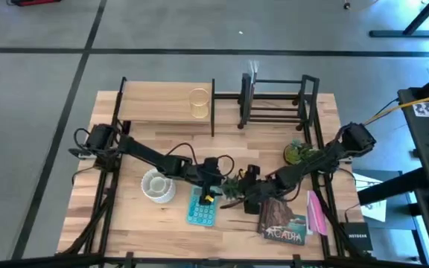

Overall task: Stock shelves
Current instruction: Put the gray plant vase under the shelf

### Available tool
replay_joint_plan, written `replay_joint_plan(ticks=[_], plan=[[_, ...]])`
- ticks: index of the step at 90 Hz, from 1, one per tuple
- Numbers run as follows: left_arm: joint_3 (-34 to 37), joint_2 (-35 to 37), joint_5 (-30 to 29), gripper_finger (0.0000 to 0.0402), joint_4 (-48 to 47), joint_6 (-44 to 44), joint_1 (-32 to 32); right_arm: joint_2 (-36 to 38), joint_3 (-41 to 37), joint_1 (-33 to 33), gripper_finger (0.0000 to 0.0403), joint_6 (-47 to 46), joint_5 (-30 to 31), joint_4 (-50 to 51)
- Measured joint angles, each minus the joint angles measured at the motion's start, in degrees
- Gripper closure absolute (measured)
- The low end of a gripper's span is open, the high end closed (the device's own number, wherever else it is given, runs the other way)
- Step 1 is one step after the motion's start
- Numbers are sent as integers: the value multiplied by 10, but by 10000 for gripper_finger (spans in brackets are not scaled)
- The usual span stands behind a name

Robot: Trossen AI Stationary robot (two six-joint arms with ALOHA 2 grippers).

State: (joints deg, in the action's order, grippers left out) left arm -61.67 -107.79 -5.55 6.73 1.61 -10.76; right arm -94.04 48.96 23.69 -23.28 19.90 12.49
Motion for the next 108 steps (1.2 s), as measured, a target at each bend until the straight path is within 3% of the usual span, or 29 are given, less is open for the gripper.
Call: replay_joint_plan(ticks=[10,30,40,60,85,108], plan=[[1,18,-18,107,-31,4,2,0,24,-11,109,0,16,29],[2,59,-30,107,-126,27,15,3,67,-45,109,15,46,-6],[-5,76,-34,107,-104,33,20,-3,91,-67,110,44,54,-39],[-2,81,-38,107,-97,26,21,-25,109,-90,110,69,15,-21],[-2,87,-45,107,-137,21,19,-23,134,-88,110,71,-8,84],[-1,146,-124,107,-240,-2,6,-22,247,-76,109,73,-28,272]])
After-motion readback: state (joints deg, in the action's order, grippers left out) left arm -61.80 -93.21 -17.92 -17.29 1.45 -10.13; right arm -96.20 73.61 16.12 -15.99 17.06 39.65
